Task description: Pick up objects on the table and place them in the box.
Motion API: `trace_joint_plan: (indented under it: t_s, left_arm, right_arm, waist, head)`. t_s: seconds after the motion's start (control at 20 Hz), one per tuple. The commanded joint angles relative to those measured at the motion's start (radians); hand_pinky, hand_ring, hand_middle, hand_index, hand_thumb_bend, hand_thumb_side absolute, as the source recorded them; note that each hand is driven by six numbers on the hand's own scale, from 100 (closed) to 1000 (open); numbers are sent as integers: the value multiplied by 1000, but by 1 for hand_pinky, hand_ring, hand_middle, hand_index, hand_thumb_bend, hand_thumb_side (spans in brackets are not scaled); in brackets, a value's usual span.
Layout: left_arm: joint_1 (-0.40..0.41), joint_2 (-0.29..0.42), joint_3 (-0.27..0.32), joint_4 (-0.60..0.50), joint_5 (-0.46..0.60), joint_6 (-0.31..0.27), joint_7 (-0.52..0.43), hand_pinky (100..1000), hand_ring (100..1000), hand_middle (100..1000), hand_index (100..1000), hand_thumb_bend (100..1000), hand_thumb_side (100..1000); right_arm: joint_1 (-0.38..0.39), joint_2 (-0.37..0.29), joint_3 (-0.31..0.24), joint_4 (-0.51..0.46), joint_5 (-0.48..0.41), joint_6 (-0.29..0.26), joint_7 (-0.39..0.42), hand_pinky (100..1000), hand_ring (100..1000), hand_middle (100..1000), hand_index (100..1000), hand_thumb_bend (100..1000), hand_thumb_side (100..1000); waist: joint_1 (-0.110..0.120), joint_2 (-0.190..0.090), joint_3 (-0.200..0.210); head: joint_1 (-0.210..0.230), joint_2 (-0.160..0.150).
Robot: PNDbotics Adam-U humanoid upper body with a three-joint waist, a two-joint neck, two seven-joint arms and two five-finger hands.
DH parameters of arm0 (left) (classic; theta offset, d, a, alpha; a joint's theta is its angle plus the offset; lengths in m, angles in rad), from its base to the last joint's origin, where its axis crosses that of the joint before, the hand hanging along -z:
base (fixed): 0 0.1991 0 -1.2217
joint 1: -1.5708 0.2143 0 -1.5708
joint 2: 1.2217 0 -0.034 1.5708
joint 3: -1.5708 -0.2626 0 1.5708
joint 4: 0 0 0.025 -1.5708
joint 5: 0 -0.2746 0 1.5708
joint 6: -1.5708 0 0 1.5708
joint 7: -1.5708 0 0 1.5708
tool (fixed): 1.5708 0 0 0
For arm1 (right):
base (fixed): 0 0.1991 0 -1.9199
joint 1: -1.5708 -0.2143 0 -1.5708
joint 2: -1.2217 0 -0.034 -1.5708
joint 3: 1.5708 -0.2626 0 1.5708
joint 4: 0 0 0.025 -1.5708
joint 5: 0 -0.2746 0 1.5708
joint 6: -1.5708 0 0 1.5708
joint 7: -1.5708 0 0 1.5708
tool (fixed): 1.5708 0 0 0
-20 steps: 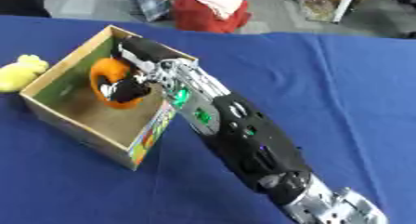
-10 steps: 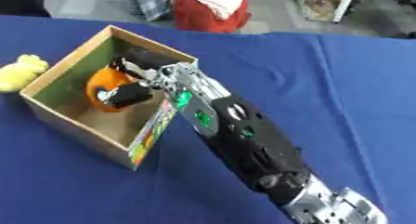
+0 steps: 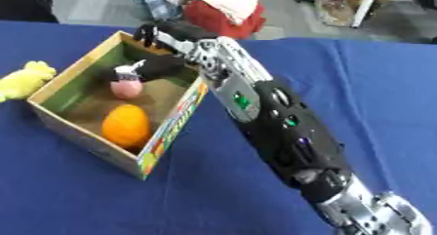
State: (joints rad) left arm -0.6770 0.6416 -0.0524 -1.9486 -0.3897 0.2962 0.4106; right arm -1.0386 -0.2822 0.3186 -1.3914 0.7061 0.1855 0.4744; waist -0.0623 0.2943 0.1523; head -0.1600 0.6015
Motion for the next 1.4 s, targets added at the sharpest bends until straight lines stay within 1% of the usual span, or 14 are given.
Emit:
trace_joint_plan:
  t_s: [0.05,0.1,0.25,0.4,0.55,0.75,0.8,0.85,0.9,0.95,1.0,1.15,1.25,1.4]
  left_arm:
    - [-51,7,-10,59,-52,23,-38,336,626,526,793,100,669]
    - [-66,9,-20,90,-75,20,-60,337,630,530,795,100,668]
    - [-111,18,-48,192,-191,3,-165,356,670,566,816,100,647]
    - [-147,32,-64,279,-347,-43,-304,386,707,606,833,100,610]
    - [-178,40,-70,348,-482,-105,-444,419,741,642,853,100,579]
    - [-207,58,-83,421,-619,-216,-657,490,794,719,878,117,536]
    - [-211,60,-83,438,-642,-243,-711,517,814,746,887,193,539]
    - [-215,62,-83,453,-660,-266,-762,522,818,751,889,212,545]
    - [-218,63,-81,466,-673,-287,-810,540,831,767,896,278,564]
    - [-218,64,-81,476,-680,-305,-855,547,837,774,900,304,571]
    - [-218,64,-79,483,-683,-320,-894,564,850,790,910,380,607]
    - [-213,66,-80,494,-680,-359,-1005,597,871,816,926,492,647]
    - [-211,69,-75,494,-678,-370,-1070,599,874,816,926,497,644]
    - [-209,76,-59,480,-681,-365,-1132,609,883,831,936,442,610]
  right_arm:
    - [-17,-53,-38,-98,-50,21,-25,637,808,774,911,666,975]
    - [-14,-65,-51,-130,-66,28,-37,637,806,770,910,685,940]
    - [5,-111,-91,-241,-125,55,-84,629,798,760,907,674,943]
    - [39,-172,-130,-360,-204,95,-149,620,790,752,903,654,945]
    - [82,-226,-169,-467,-287,138,-209,619,788,748,902,642,951]
    - [147,-281,-246,-574,-361,186,-287,616,782,742,900,627,945]
    - [163,-295,-260,-592,-376,195,-308,614,780,740,898,622,947]
    - [177,-308,-274,-600,-392,196,-332,614,779,739,897,622,946]
    - [191,-319,-287,-605,-408,193,-357,612,777,738,896,619,944]
    - [207,-330,-300,-607,-422,187,-383,611,776,736,895,618,943]
    - [221,-339,-311,-608,-436,182,-409,609,773,734,894,615,941]
    - [270,-363,-341,-609,-472,165,-483,607,769,730,892,607,941]
    - [298,-374,-353,-609,-488,157,-516,606,767,728,890,607,941]
    - [336,-386,-367,-609,-501,151,-549,605,765,727,889,606,944]
  waist:
    - [12,-26,-5]
    - [14,-27,-9]
    - [18,-28,-23]
    - [22,-30,-40]
    - [24,-31,-55]
    - [26,-32,-73]
    - [26,-32,-75]
    - [26,-32,-78]
    - [26,-31,-79]
    - [25,-31,-81]
    - [25,-30,-82]
    - [24,-29,-84]
    - [23,-30,-84]
    - [23,-31,-83]
  head:
    - [11,6]
    - [15,6]
    - [23,10]
    - [30,14]
    - [33,15]
    - [39,16]
    - [40,16]
    - [41,16]
    - [42,15]
    - [43,14]
    - [44,14]
    - [50,14]
    - [57,15]
    - [66,14]
